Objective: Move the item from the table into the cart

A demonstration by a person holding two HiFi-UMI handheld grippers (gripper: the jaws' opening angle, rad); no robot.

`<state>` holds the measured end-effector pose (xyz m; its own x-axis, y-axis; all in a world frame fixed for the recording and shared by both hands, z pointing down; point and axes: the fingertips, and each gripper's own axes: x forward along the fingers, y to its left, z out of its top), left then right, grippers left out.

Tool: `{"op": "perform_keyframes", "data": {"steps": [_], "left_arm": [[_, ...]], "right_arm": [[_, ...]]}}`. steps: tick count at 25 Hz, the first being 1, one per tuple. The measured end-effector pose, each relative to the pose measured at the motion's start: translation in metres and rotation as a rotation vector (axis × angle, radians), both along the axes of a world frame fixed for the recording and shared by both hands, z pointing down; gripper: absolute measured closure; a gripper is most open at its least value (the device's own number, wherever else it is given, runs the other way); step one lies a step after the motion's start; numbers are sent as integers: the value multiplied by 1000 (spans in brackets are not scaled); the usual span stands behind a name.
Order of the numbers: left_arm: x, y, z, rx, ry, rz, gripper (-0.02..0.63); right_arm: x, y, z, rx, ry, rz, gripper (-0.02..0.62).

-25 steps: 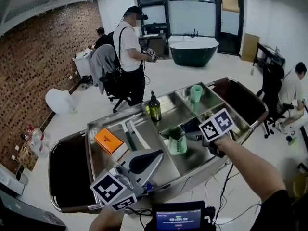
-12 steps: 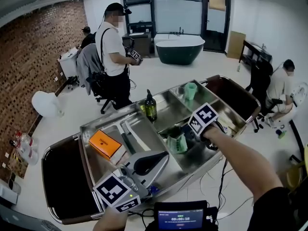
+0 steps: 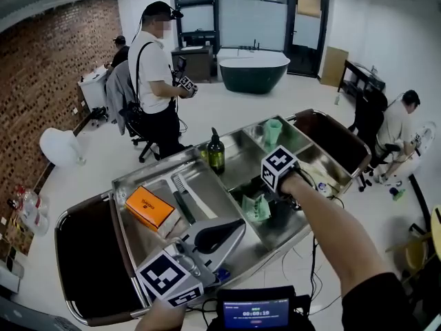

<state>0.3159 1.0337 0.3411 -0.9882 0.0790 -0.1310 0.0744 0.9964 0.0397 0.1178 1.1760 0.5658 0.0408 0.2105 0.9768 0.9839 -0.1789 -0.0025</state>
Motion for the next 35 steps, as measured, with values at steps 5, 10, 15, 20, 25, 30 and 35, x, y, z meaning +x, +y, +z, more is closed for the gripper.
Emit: {"op": "perform_keyframes", "data": {"steps": [5, 10, 15, 20, 25, 30, 35], "left_arm": [[5, 2, 0, -14, -9, 4, 611], [8, 4, 1, -3, -17, 8, 611], [8, 2, 2, 6, -25, 21, 611], [7, 0, 3, -12, -33, 32, 611], [4, 1, 6, -9, -23, 18, 611], [1, -2, 9, -7, -13, 23, 611], [-5, -2, 11, 3, 7, 22, 611]], "right_arm": [[-3, 1, 6, 38, -32, 40, 362], [2, 6, 13, 46, -15, 48, 362], [4, 7, 14, 35, 28, 71, 360], [5, 8, 17, 28, 18, 69, 359], [7, 6, 17, 23, 38, 55, 325], [8, 3, 13, 9, 64, 39, 325], [19, 5, -11, -65, 130, -51, 325]]}}
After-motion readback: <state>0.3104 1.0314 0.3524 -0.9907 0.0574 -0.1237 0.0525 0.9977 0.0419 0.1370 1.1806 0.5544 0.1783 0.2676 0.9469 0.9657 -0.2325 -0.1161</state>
